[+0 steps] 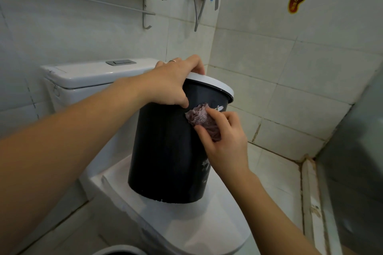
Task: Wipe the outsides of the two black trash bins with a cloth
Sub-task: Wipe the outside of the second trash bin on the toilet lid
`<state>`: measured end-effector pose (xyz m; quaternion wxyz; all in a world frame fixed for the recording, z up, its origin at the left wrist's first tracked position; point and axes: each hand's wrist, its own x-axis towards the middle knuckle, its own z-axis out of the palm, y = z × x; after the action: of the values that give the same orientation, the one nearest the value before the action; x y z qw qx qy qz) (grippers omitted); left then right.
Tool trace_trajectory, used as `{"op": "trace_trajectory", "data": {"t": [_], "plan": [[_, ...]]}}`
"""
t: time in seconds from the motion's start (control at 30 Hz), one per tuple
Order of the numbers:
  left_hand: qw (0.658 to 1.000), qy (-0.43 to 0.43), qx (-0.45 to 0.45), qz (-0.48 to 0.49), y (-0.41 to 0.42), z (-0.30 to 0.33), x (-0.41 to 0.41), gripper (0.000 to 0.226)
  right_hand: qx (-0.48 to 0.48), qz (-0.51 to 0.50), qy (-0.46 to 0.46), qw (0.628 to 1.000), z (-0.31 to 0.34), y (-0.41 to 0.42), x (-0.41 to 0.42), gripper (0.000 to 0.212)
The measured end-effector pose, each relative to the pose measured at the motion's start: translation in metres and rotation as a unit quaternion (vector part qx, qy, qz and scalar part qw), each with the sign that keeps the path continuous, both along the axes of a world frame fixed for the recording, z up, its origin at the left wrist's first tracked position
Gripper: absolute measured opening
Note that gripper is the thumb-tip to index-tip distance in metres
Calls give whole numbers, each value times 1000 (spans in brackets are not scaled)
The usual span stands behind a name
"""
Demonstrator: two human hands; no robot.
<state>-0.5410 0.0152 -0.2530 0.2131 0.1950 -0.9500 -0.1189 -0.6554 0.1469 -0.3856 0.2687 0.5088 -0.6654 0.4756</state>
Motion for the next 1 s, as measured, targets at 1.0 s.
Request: {"op": "trace_trajectory", "data": {"t": [1.0], "plan": [[996,-23,75,-31,-18,0,13,79,-12,-26,13,999,26,-13,-4,30]]}}
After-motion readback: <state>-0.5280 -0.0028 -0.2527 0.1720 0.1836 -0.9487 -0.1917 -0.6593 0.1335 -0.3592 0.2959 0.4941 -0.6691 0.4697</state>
